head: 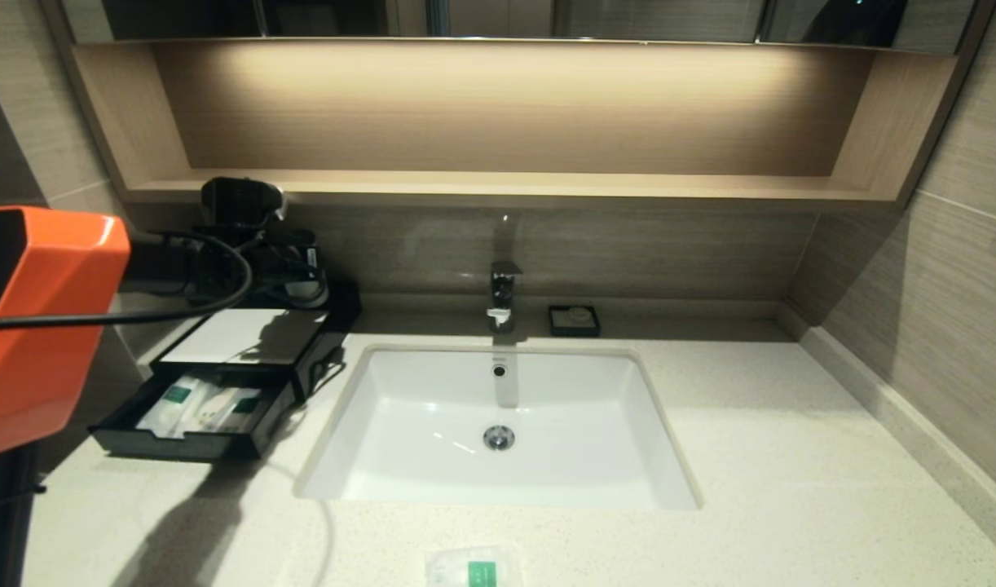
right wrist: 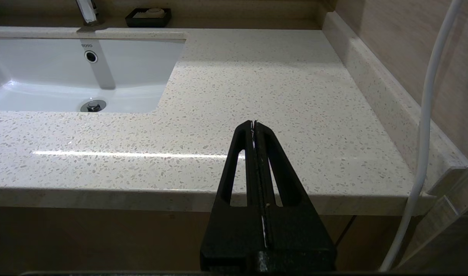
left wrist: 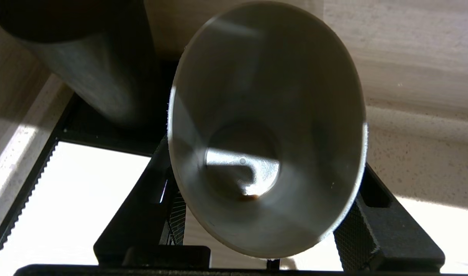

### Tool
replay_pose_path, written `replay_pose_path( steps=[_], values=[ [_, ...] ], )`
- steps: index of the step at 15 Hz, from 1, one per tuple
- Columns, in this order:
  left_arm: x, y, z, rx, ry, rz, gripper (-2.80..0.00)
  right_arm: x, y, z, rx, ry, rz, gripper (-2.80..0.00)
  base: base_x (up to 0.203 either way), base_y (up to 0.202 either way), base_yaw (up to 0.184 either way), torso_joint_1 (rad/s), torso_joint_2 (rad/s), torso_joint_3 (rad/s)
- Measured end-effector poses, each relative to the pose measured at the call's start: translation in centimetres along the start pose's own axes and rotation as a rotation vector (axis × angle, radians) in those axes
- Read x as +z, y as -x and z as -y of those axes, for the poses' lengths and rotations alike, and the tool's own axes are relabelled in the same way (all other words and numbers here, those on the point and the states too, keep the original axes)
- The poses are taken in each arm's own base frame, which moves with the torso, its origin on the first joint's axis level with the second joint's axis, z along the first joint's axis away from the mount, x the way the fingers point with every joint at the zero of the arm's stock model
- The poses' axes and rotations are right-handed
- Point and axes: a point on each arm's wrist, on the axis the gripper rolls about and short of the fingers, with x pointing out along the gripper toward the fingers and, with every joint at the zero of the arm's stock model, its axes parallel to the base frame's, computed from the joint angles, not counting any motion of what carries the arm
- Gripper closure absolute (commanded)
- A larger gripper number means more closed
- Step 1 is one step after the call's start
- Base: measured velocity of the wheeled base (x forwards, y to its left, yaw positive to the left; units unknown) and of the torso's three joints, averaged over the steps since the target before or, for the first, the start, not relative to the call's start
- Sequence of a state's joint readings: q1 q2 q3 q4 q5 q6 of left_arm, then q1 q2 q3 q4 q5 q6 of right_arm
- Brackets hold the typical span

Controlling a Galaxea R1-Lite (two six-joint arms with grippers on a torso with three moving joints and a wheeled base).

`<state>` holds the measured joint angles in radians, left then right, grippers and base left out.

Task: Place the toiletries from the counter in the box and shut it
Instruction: Place the cup on the storage box

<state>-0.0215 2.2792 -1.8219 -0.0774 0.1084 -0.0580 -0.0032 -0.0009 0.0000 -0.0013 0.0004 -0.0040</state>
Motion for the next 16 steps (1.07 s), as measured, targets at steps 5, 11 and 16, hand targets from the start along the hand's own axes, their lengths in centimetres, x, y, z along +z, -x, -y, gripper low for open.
replay_pose_path(
  steps=[5, 11, 16],
  values=[
    [-0.1, -0.9, 0.1, 0.0, -0.012, 0.003, 0.0, 0.0, 0.0, 0.0, 0.001, 0.0, 0.0, 0.0, 0.0, 0.0, 0.0, 0.0, 0.0, 0.0],
    [-0.5, -1.8, 0.2, -0.006, -0.011, 0.005, 0.0, 0.0, 0.0, 0.0, 0.0, 0.0, 0.0, 0.0, 0.0, 0.0, 0.0, 0.0, 0.0, 0.0],
    [-0.8, -2.2, 0.2, -0.008, -0.006, 0.003, 0.0, 0.0, 0.0, 0.0, 0.0, 0.0, 0.0, 0.0, 0.0, 0.0, 0.0, 0.0, 0.0, 0.0]
  ],
)
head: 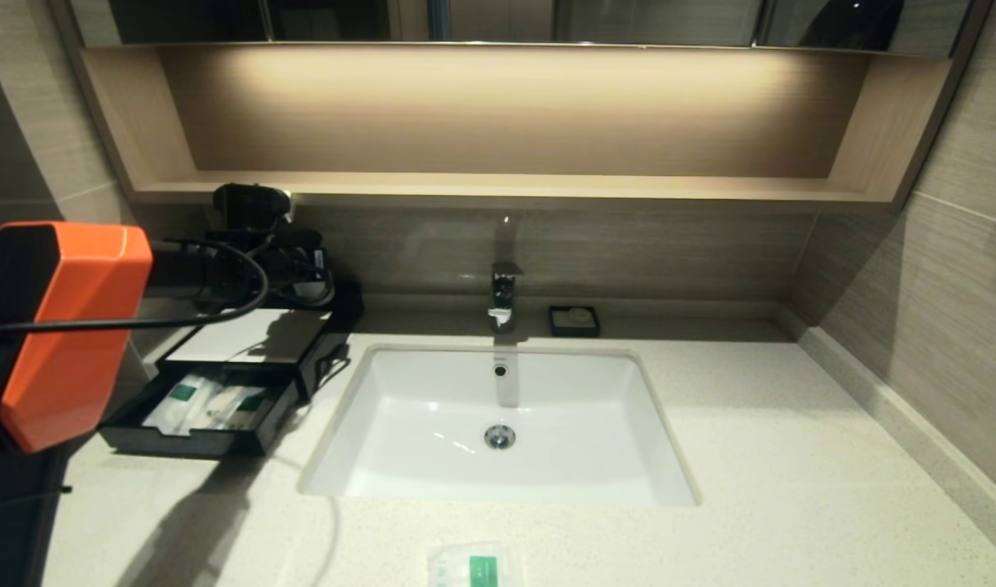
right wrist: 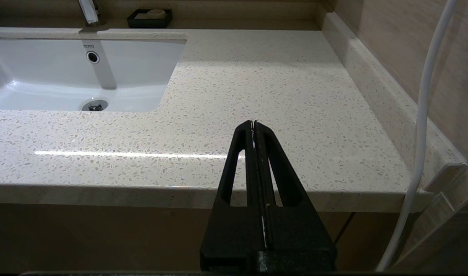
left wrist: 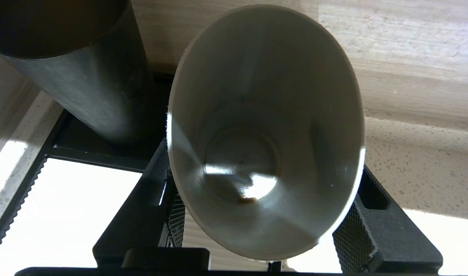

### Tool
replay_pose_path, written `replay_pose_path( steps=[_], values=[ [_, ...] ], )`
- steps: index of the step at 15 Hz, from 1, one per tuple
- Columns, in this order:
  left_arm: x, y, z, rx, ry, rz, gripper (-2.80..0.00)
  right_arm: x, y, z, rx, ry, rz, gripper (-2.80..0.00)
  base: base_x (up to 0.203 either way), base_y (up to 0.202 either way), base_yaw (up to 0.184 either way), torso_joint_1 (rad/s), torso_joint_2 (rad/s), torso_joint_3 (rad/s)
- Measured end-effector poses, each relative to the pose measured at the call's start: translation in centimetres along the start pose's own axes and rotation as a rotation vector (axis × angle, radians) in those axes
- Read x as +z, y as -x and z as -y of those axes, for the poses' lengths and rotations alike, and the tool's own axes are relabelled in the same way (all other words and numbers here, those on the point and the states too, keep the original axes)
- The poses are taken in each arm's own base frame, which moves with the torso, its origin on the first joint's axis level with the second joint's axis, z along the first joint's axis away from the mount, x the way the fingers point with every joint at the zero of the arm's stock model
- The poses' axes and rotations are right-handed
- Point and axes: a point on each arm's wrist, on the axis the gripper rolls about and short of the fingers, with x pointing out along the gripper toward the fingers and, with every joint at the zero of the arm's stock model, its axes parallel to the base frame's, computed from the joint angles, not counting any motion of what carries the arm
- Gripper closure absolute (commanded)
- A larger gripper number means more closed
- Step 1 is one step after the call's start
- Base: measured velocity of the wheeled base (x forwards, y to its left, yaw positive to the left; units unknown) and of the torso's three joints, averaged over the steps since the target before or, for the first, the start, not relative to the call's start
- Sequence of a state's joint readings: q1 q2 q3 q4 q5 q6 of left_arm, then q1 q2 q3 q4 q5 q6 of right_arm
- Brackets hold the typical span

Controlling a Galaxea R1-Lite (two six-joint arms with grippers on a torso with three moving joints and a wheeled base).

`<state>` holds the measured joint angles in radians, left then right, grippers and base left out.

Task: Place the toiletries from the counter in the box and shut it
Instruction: Place the cup on the storage box

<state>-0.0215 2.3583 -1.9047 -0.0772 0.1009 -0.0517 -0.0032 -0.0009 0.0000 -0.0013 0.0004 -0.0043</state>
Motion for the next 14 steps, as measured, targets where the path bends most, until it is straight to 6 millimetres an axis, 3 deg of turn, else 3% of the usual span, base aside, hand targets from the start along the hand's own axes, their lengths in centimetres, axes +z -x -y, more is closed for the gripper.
replay_pose_path(
  steps=[7, 14],
  values=[
    [-2.0, 0.8, -0.1, 0.009, 0.012, -0.073, 0.0, 0.0, 0.0, 0.0, 0.0, 0.0, 0.0, 0.0, 0.0, 0.0, 0.0, 0.0, 0.0, 0.0],
    [-0.2, 3.7, -0.3, 0.009, 0.054, -0.05, 0.0, 0.0, 0.0, 0.0, 0.0, 0.0, 0.0, 0.0, 0.0, 0.0, 0.0, 0.0, 0.0, 0.0]
  ],
)
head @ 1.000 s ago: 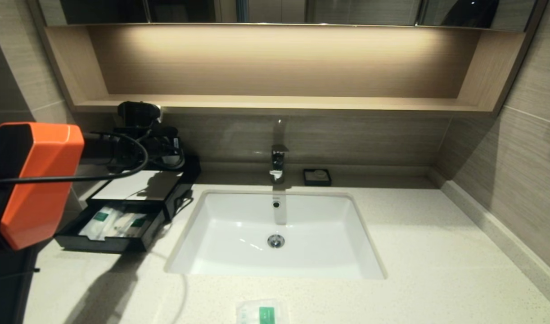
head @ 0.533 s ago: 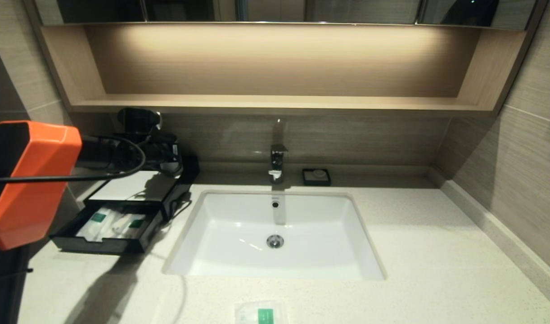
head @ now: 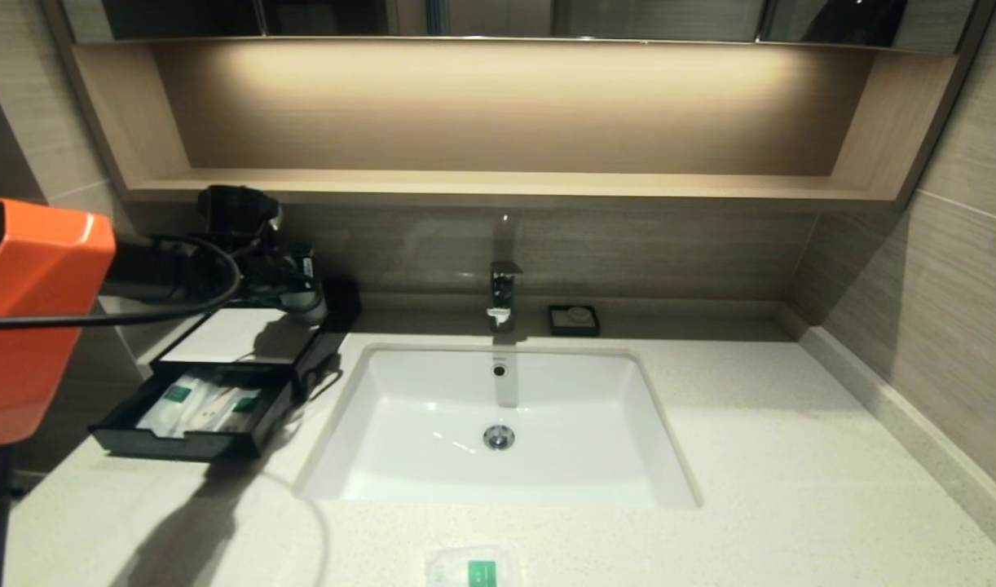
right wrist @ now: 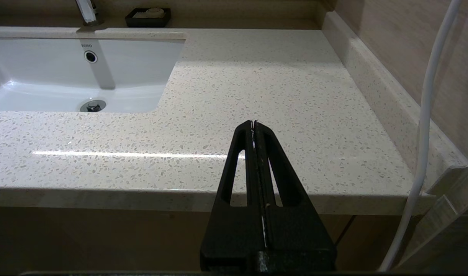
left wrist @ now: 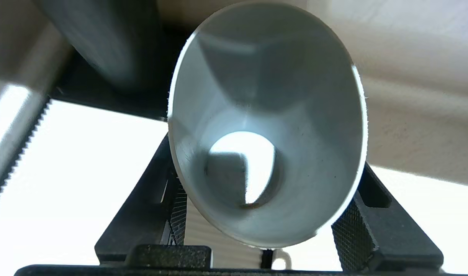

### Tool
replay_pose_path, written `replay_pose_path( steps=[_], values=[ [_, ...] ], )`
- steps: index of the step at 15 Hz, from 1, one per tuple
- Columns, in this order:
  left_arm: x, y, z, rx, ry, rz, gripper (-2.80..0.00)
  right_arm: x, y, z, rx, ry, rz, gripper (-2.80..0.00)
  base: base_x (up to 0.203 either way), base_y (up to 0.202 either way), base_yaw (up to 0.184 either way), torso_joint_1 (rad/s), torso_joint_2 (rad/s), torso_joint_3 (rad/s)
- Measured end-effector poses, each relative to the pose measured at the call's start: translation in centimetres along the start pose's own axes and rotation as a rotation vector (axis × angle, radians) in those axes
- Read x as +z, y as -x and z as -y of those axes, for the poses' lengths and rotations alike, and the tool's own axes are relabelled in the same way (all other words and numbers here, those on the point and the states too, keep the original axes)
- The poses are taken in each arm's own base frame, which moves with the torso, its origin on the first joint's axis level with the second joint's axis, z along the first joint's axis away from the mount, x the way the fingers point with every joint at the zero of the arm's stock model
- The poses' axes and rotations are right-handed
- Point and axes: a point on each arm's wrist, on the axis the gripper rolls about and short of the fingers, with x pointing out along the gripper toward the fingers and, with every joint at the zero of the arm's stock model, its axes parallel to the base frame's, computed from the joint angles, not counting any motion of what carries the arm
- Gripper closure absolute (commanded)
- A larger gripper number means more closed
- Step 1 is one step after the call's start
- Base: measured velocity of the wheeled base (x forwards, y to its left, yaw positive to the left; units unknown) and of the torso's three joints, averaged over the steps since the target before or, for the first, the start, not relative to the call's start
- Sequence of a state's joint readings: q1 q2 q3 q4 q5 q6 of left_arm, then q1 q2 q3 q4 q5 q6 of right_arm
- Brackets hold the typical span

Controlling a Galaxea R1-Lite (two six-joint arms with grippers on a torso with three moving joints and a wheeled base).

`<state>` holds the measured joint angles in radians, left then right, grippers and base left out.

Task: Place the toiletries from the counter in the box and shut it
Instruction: Place the cup on the storage box

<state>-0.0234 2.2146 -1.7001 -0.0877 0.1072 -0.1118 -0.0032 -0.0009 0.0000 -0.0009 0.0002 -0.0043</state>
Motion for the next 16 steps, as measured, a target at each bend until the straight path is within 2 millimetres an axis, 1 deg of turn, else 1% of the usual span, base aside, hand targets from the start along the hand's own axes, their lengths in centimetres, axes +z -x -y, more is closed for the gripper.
replay_pose_path(
  steps=[5, 7, 9, 16],
  values=[
    [2.4, 2.1, 0.0, -0.009, 0.019, 0.108, 0.0, 0.0, 0.0, 0.0, 0.001, 0.0, 0.0, 0.0, 0.0, 0.0, 0.0, 0.0, 0.0, 0.0],
    [2.5, 2.7, 0.0, -0.011, 0.019, 0.113, 0.0, 0.0, 0.0, 0.0, 0.0, 0.0, 0.001, 0.0, 0.0, 0.0, 0.0, 0.0, 0.0, 0.0],
    [2.2, 3.0, 0.0, -0.011, 0.015, 0.102, 0.0, 0.0, 0.0, 0.0, 0.0, 0.0, 0.0, 0.0, 0.0, 0.0, 0.0, 0.0, 0.0, 0.0],
    [0.1, 3.3, -0.2, -0.001, 0.004, 0.027, 0.0, 0.0, 0.0, 0.0, 0.0, 0.0, 0.0, 0.0, 0.0, 0.0, 0.0, 0.0, 0.0, 0.0]
  ],
)
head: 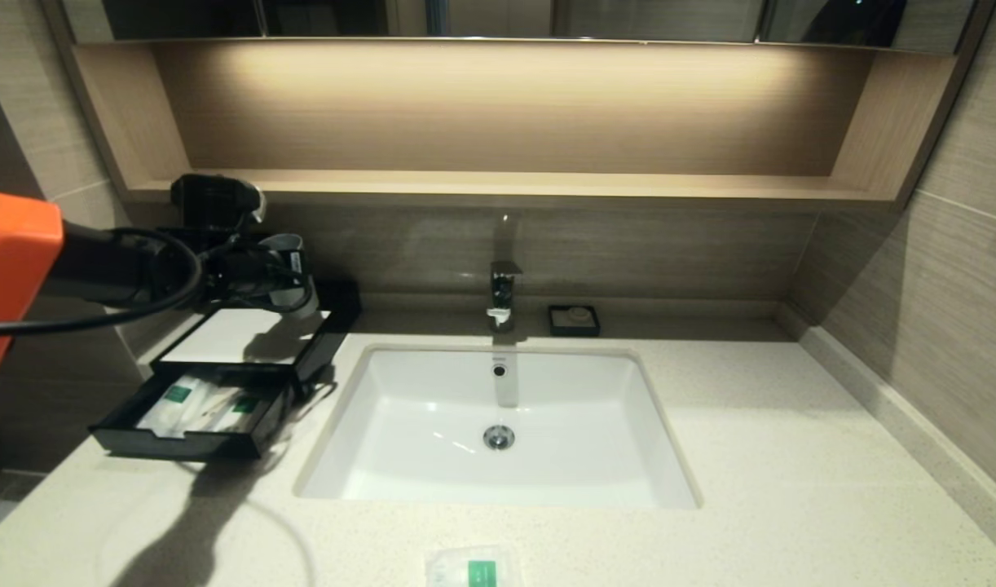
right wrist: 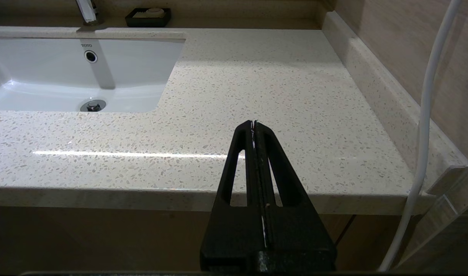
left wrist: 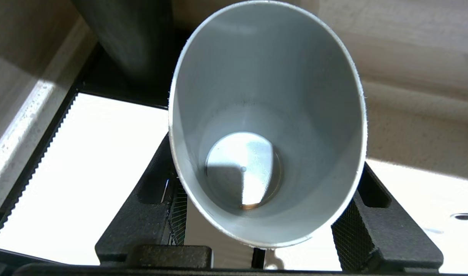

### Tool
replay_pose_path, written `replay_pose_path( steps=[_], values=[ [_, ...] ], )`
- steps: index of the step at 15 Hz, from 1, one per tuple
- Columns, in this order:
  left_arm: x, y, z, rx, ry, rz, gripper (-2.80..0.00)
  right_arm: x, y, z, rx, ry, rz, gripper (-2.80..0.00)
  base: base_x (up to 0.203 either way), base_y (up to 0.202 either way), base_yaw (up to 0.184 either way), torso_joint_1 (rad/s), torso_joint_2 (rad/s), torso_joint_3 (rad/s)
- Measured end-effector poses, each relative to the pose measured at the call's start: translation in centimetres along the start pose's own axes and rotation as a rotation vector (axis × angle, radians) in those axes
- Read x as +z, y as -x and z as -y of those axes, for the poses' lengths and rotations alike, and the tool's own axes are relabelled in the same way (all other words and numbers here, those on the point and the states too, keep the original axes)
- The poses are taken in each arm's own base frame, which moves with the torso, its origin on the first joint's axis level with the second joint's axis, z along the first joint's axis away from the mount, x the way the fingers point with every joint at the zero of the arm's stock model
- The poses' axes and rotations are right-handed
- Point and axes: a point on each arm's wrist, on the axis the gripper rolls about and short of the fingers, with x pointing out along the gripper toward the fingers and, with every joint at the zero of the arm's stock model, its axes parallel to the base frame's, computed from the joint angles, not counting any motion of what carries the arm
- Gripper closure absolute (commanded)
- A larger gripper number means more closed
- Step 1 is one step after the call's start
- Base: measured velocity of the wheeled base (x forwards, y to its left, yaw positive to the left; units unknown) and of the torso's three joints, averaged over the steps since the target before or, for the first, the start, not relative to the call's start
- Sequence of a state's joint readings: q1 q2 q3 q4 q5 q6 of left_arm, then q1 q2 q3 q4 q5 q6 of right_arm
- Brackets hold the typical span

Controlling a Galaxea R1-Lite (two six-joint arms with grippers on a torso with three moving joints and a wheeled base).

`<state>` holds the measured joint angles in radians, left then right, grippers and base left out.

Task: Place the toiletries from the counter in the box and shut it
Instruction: Place the cup on the storage box

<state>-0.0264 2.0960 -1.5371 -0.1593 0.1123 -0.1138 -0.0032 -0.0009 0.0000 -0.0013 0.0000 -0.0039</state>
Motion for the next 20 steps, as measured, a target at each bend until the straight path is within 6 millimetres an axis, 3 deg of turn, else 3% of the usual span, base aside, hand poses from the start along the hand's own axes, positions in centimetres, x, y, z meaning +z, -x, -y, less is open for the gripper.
replay_pose_path(
  steps=[20],
  values=[
    [-2.0, -2.9, -0.8, 0.02, -0.008, -0.006, 0.0, 0.0, 0.0, 0.0, 0.001, 0.0, 0.0, 0.0, 0.0, 0.0, 0.0, 0.0, 0.0, 0.0]
  ],
)
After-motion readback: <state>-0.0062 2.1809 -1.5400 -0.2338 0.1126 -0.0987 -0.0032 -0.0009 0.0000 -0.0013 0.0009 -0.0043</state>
